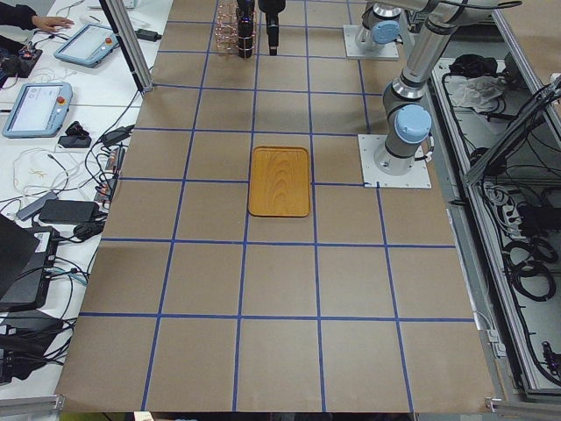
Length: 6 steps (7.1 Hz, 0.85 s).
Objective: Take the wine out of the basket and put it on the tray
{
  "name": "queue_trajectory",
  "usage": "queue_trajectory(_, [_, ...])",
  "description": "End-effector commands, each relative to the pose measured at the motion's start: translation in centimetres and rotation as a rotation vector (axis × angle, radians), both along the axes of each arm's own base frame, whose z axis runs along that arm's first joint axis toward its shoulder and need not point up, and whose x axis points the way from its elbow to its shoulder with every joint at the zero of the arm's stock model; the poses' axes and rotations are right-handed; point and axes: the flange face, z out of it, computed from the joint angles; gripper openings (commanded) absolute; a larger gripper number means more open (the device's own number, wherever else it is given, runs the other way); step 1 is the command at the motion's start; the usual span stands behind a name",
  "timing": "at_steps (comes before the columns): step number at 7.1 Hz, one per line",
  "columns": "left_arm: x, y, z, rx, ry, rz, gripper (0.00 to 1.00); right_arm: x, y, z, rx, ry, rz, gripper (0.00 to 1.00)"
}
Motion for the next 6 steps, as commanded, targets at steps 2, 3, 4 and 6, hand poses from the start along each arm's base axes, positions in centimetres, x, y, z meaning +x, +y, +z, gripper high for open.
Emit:
queue_trajectory(2, [0.0,0.0,0.0,0.001,0.0,0.0,1.0,-0.3,-0.2,-0.2,0.004,0.011,0.006,1.0])
queue_trajectory(3, [0.0,0.0,0.0,0.001,0.0,0.0,1.0,-1.2,-0.9,-1.8,0.033,-0.005,-0.005,1.0])
queue_trajectory(4, [0.0,0.0,0.0,0.001,0.0,0.0,1.0,-2.9,-2.8,-5.3,0.054,-0.006,-0.036,1.0])
queue_trajectory(6, [0.0,0.0,0.0,0.001,0.0,0.0,1.0,-6.6,-5.1,-9.4,-0.026,0.009,-0.025,1.0])
